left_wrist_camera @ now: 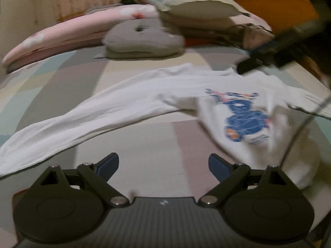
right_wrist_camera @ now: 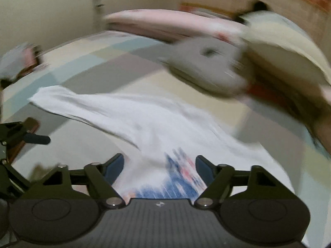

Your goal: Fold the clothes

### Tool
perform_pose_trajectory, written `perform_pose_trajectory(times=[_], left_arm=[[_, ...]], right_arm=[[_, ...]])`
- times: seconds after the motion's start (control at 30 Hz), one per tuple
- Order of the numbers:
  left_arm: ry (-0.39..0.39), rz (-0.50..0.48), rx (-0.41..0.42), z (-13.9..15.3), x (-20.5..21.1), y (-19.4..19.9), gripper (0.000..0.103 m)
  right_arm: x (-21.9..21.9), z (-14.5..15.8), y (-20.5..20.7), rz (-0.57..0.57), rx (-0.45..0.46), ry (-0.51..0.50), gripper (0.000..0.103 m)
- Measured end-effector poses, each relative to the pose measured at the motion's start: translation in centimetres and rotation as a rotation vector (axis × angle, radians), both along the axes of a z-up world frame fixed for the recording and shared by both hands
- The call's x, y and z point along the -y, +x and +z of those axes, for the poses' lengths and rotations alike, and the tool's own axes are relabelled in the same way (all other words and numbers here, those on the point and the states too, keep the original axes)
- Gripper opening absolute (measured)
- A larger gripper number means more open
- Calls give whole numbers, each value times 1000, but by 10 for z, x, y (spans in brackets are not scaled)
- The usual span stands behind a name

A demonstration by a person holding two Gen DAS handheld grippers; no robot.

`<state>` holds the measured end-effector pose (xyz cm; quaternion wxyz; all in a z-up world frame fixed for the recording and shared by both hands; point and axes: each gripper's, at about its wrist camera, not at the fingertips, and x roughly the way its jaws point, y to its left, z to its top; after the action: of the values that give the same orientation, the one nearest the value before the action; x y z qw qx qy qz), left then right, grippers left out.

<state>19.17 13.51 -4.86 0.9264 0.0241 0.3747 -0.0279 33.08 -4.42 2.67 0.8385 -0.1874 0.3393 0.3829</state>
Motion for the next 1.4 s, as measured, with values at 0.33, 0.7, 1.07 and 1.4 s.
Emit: perform_pose_trajectory(times=[0.33,0.7,1.07,1.4], left_arm=[[-107,119,20,-5,-43,-2,93],[-185,113,49,-9,-48,7,93],[-197,110,73,-9,-52,4,93],[-217,108,87,-4,-60,-1,93]], right_arm=[[-172,-40,80,363,-4,-84,60],[-263,-103,128,539,-58,-114,53],[-259,-92,139,380,29,-38,2],[-216,-86,153,273,31,-67,33]])
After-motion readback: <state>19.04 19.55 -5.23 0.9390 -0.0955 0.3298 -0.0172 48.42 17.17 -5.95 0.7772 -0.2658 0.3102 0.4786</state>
